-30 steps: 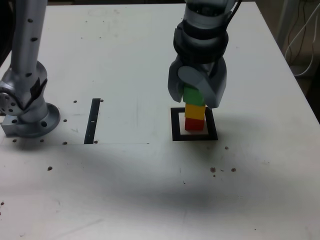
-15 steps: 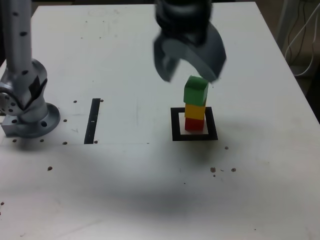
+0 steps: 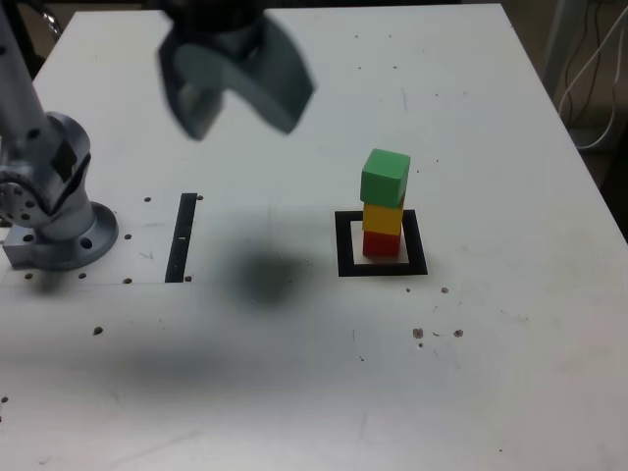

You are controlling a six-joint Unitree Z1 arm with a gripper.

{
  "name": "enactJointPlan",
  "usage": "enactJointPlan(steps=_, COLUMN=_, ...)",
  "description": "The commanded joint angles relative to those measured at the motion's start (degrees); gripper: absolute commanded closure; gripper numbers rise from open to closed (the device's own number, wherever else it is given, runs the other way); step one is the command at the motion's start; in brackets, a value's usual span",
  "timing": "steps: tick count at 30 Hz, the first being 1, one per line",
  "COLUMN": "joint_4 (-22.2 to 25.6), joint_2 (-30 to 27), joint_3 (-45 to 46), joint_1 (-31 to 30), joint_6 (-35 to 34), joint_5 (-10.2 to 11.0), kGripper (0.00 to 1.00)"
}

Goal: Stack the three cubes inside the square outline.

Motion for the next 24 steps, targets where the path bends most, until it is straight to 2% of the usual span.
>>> enactJointPlan(steps=1, joint_4=-1.5, joint_2=-3.1, joint_3=4.2, joint_1=0.1, joint_6=-1.0, joint_5=-0.9, kGripper=0.01)
enactJointPlan(steps=5, joint_4=-5.9, joint_2=-8.5, joint_3=13.2, joint_1=0.1, joint_6=-4.3, joint_5=-3.4, kGripper=0.0)
enactJointPlan(steps=8, joint_4=-8.7, joint_2=-9.8, joint_3=18.6, joint_1=0.1, joint_6=-8.2, joint_5=-4.6, kGripper=0.0)
enactJointPlan(steps=13, joint_4=-12.2, joint_2=-7.6, joint_3=23.1, joint_1=0.2, joint_6=-13.1, joint_5=-5.2, kGripper=0.0)
enactJointPlan(steps=20, joint_4=-17.6, joint_2=-2.6, joint_3=27.2, joint_1=1.0, joint_6=-13.5, joint_5=-5.2, kGripper=0.0)
enactJointPlan(steps=24, joint_4=-18.2, joint_2=-1.4, joint_3=28.2, joint_1=1.4, joint_6=-13.5, joint_5=-5.0, kGripper=0.0)
